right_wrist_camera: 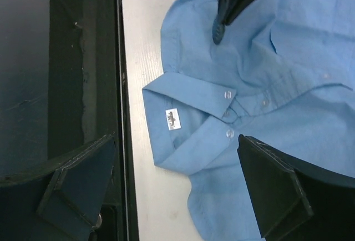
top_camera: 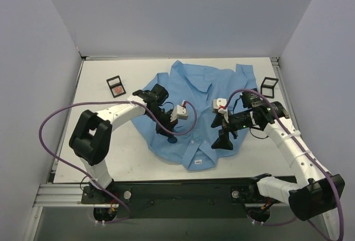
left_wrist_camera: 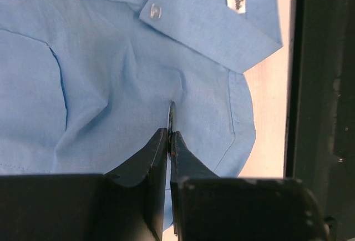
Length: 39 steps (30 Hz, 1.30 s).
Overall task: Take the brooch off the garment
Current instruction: Remove the brooch from the clothes.
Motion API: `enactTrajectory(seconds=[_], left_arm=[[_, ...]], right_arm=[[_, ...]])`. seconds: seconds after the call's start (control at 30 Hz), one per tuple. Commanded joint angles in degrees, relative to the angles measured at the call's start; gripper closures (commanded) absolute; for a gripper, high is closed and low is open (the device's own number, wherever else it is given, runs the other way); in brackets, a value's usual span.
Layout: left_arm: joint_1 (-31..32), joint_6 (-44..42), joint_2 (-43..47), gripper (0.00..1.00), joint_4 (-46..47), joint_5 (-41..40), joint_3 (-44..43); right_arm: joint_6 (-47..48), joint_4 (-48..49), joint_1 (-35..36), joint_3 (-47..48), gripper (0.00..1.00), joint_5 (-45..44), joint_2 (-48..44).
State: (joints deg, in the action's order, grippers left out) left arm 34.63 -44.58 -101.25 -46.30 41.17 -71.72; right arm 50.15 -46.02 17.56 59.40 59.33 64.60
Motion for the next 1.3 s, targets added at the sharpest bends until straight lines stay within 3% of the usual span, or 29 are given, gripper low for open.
enactTrajectory(seconds=[0.0, 0.43, 0.7, 0.83, 1.03, 1.27], left_arm=[[-0.97, -0.60, -2.02, 1.00, -4.40, 8.66, -5.09], [-2.90, -0.51, -9.83, 1.00, -14.59, 20.08, -13.87], [-3.52, -7.97, -22.22, 1.00, -31.46, 26.85, -26.34], [-4.22, -14.05, -31.17, 1.00, -43.94, 31.51, -33.65], [-5.01, -11.94, -35.68, 1.00, -43.87, 34.07, -35.15], [-5.54, -12.11, -34.98, 1.00, -43.87, 34.68, -35.15]], right_arm=[[7.58, -1.44, 3.52, 4.14, 0.04, 2.73, 2.11], [21.56, 7.35, 19.61, -1.73, 0.15, -27.06, -2.29], [23.76, 15.16, 28.92, -4.99, 0.27, -39.45, 2.89], [24.03, 25.52, 32.44, -7.27, 0.33, -47.37, 5.97], [27.01, 40.11, 35.78, -14.21, 0.35, -55.02, 8.35], [29.06, 52.78, 36.40, -22.92, 0.36, -56.52, 6.77]])
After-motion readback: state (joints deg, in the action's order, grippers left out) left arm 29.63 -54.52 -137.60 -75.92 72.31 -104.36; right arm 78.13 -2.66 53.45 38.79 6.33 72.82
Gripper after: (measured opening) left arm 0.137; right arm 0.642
